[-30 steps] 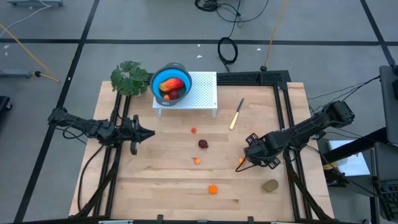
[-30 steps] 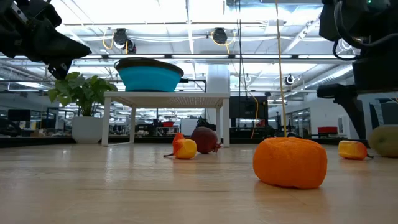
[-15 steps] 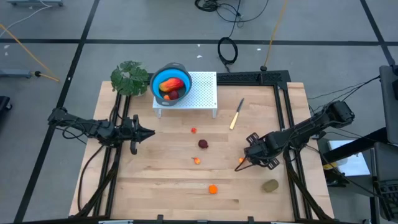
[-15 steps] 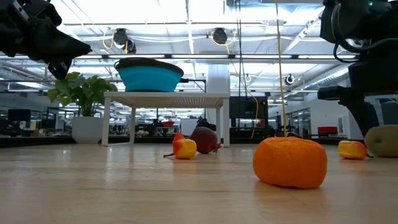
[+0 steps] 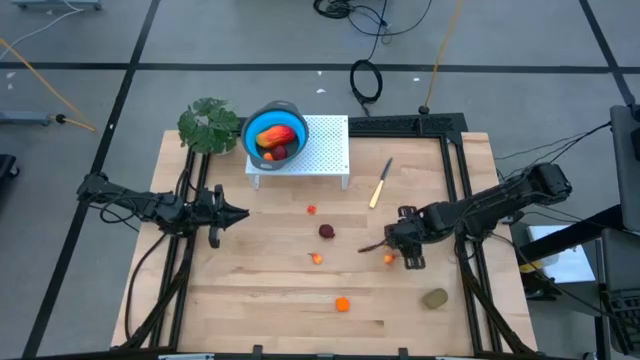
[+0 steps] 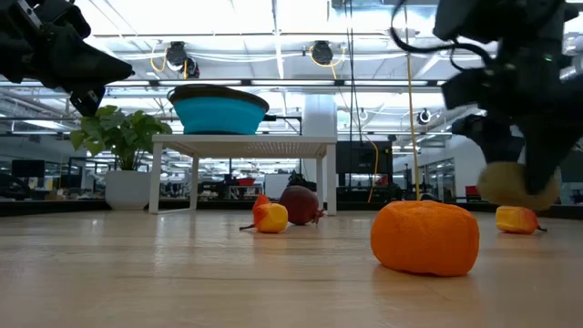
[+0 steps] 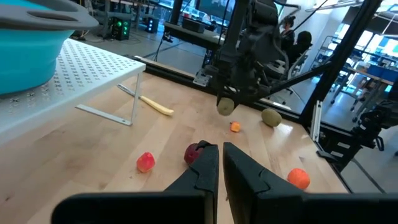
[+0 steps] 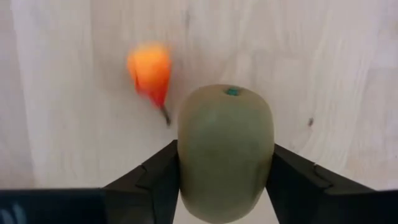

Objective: Pick & Place Fruit
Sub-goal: Put the kiwi into the strainer bowl on the shelf

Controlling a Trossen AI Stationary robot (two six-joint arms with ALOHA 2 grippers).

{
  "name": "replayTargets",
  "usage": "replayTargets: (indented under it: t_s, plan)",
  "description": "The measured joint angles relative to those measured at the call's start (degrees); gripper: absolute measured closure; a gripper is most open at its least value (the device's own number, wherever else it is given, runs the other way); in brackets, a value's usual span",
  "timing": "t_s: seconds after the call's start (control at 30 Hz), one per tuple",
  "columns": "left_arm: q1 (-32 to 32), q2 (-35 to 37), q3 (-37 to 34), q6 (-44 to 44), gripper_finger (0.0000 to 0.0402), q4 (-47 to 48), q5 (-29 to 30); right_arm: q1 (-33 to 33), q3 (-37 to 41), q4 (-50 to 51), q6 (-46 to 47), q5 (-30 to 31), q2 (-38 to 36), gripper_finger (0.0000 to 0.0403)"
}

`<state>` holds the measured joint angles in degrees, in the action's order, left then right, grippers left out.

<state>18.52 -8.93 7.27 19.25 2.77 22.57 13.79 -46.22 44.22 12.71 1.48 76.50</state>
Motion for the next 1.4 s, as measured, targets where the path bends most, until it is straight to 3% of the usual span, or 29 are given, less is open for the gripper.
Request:
replayTargets:
  t_s: [0.2,0.47,0.77,1.0,1.4]
  plan:
    - [0.0,0.0,0.0,0.0,0.0380,0.1,0.0,-3.6,0.0,-13.4,12.7,-4.6,-1.9,0.0221]
    - [0.0,0.0,0.0,0.0,0.0380,0.1,-0.1,-7.9,0.0,-40.4,25.7,-9.0,-2.2,0.0222]
    - [0.0,0.0,0.0,0.2,0.0380,0.2,-0.2,-11.7,0.0,-61.9,39.7,-9.0,-2.2,0.0220]
    - [0.0,0.0,0.0,0.2,0.0380,0.3,-0.2,-12.4,0.0,-69.1,54.2,-1.4,-2.2,0.0216]
    - [0.0,0.0,0.0,1.0,0.0380,0.5,-0.2,-12.5,0.0,-76.2,76.4,6.3,-2.1,0.0214]
